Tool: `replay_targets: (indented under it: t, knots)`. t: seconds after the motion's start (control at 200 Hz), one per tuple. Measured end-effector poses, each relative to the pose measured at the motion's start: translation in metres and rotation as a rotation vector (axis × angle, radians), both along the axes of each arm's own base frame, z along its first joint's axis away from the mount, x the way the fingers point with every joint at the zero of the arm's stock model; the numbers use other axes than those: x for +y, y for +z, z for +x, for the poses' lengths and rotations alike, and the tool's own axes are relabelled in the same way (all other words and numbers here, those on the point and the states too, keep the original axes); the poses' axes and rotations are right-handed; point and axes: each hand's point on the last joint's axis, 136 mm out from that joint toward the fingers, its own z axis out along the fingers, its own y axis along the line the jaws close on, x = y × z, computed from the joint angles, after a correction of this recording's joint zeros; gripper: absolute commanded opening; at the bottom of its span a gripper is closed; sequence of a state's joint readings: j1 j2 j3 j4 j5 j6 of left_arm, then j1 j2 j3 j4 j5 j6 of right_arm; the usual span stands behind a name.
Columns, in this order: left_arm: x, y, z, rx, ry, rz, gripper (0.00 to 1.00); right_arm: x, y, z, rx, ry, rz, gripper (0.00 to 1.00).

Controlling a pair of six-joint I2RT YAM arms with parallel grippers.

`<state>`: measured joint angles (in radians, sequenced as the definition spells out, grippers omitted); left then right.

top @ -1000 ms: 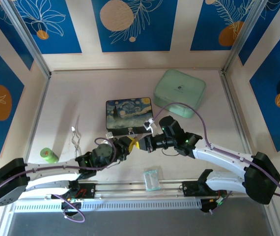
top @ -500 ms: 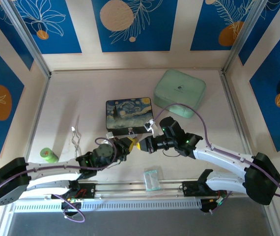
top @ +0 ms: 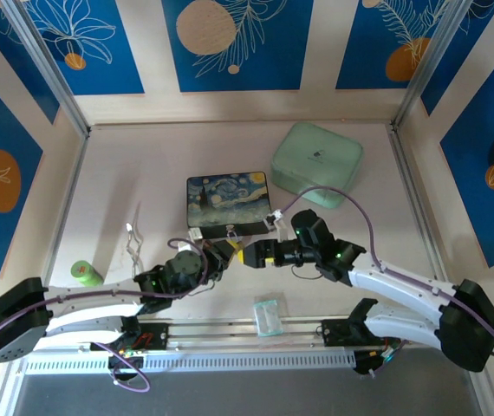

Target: Unlock the padlock with the key

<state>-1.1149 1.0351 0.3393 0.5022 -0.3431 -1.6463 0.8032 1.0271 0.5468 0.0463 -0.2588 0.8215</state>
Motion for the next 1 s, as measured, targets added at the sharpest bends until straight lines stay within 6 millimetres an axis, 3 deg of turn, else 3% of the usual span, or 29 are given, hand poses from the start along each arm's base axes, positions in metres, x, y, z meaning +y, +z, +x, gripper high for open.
replay_targets:
  t: [0.2, 0.32, 0.465, 0.77, 1.001]
  knots:
    - [-0.008, 0.046, 0.007, -0.215, -0.054, 0.137, 0.00, -0.013, 0.034, 0.016, -0.044, -0.087, 0.110, 1.00]
    - [-0.008, 0.072, 0.007, -0.322, -0.069, 0.163, 0.00, -0.026, 0.037, 0.023, -0.048, -0.132, 0.179, 0.98]
    - [-0.009, 0.075, 0.007, -0.388, -0.091, 0.208, 0.00, -0.034, 0.035, 0.023, -0.041, -0.148, 0.230, 0.92]
    - [-0.027, 0.092, 0.001, -0.513, -0.164, 0.183, 0.00, -0.029, 0.065, 0.018, -0.091, -0.103, 0.365, 0.86]
    - [-0.028, 0.100, -0.002, -0.555, -0.171, 0.147, 0.00, -0.027, 0.074, 0.016, -0.102, -0.082, 0.435, 0.72]
